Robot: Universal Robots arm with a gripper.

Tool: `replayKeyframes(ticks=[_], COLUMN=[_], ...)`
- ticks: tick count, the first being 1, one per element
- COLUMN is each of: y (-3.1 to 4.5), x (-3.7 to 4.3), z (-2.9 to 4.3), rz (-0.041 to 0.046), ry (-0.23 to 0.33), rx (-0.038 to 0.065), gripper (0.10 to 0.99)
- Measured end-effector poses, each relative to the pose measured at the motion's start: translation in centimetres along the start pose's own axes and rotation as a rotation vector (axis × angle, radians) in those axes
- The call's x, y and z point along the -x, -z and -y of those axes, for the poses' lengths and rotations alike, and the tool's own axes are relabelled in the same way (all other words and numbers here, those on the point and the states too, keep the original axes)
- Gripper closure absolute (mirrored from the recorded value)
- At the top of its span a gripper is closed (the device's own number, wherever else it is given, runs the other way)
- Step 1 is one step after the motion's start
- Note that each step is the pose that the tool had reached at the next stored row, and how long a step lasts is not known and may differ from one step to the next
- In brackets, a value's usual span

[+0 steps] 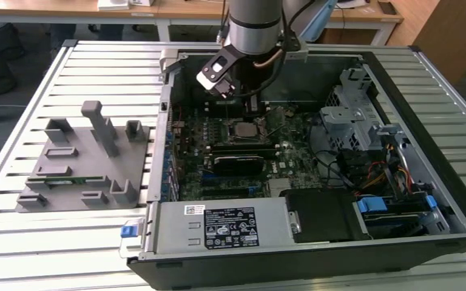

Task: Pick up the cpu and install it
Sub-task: 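Close the cpu cover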

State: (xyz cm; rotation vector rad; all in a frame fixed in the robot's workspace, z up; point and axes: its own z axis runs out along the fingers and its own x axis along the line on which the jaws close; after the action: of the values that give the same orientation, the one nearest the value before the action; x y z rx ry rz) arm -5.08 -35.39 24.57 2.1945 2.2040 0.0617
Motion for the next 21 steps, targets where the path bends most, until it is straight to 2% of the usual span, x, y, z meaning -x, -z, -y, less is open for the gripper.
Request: replayKeyframes(ticks=[2,6,9,14,17,21], y=[0.29,1.76,2.37,2.35,2.31,2.28], x=[0.0,-0.01,-0.01,-0.01,0.0,0.0], z=[-0.02,-0.1,-0.17,-1.03,-1.71,-2.26], rz=[-0.0002,-0.0005,-0.0006,-0.0031,-0.0033,-0.0033], ry=[0.0,0.0,0.0,0.017,0.019,0.019], rx=[-0.005,-0.009,-0.01,-0.013,-0.021,-0.03], gripper=[0.98,0.98,0.98,0.98,0.98,0.98])
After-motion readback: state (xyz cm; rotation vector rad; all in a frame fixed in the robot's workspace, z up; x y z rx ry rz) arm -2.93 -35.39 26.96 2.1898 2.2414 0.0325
